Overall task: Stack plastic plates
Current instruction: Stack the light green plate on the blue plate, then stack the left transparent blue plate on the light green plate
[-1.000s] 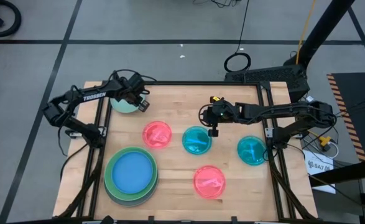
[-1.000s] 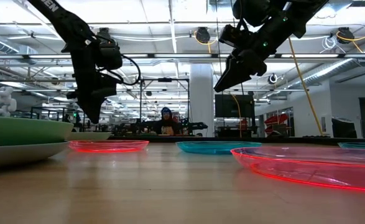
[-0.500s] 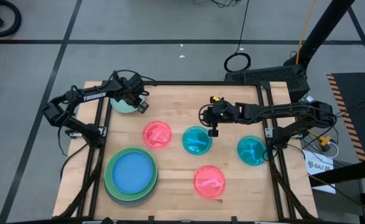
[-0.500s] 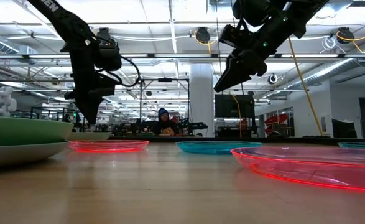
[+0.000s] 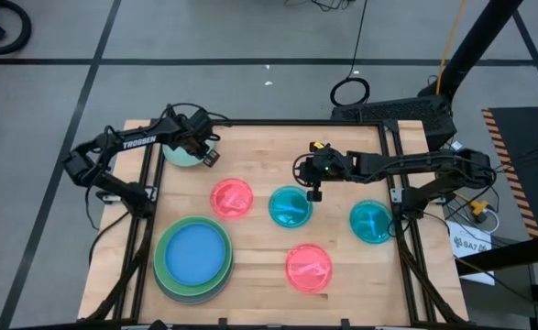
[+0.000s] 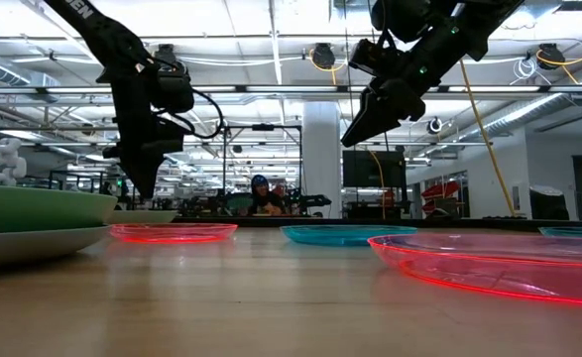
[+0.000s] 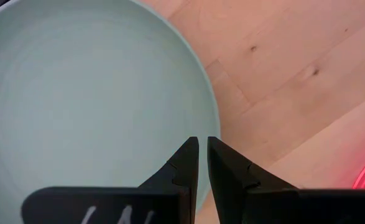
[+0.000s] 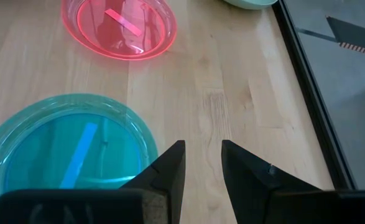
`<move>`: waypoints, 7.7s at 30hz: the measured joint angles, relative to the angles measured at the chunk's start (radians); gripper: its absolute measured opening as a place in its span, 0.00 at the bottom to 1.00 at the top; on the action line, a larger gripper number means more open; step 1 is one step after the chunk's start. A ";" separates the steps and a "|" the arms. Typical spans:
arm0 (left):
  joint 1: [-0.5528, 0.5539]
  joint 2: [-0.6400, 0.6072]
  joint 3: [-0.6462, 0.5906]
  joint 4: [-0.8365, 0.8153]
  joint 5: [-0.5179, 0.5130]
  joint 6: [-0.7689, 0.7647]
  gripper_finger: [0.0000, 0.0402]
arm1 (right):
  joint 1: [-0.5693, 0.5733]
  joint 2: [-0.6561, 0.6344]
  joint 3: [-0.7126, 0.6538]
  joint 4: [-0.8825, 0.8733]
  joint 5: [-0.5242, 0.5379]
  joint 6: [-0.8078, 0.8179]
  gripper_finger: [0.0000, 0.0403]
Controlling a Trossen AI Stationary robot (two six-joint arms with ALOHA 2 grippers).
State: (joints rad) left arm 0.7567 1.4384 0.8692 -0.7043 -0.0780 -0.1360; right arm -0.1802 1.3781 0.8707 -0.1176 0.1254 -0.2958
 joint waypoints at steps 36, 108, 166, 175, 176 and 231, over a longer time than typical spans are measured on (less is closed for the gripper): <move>0.000 0.000 0.000 -0.083 0.047 -0.032 0.11 | 0.000 0.001 0.000 0.030 0.000 0.031 0.25; -0.295 0.079 0.038 -0.066 -0.301 -0.039 0.03 | 0.008 0.001 0.000 0.030 0.000 0.123 0.25; -1.608 0.192 0.448 -0.401 -0.188 -1.105 0.05 | 0.062 0.001 0.000 0.136 0.003 0.063 0.25; -1.604 0.199 0.448 -0.422 -0.187 -1.139 0.06 | 0.062 0.001 0.000 0.136 0.003 0.063 0.25; -1.604 0.199 0.448 -0.426 -0.185 -1.143 0.06 | 0.062 0.001 0.000 0.136 0.003 0.063 0.25; -1.380 0.198 0.448 -0.504 -0.510 -0.460 0.36 | 0.062 0.001 0.000 0.113 0.003 0.191 0.25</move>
State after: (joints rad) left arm -0.6229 1.6360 1.3170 -1.2084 -0.5879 -0.5960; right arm -0.1181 1.3788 0.8707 -0.0046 0.1280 -0.1048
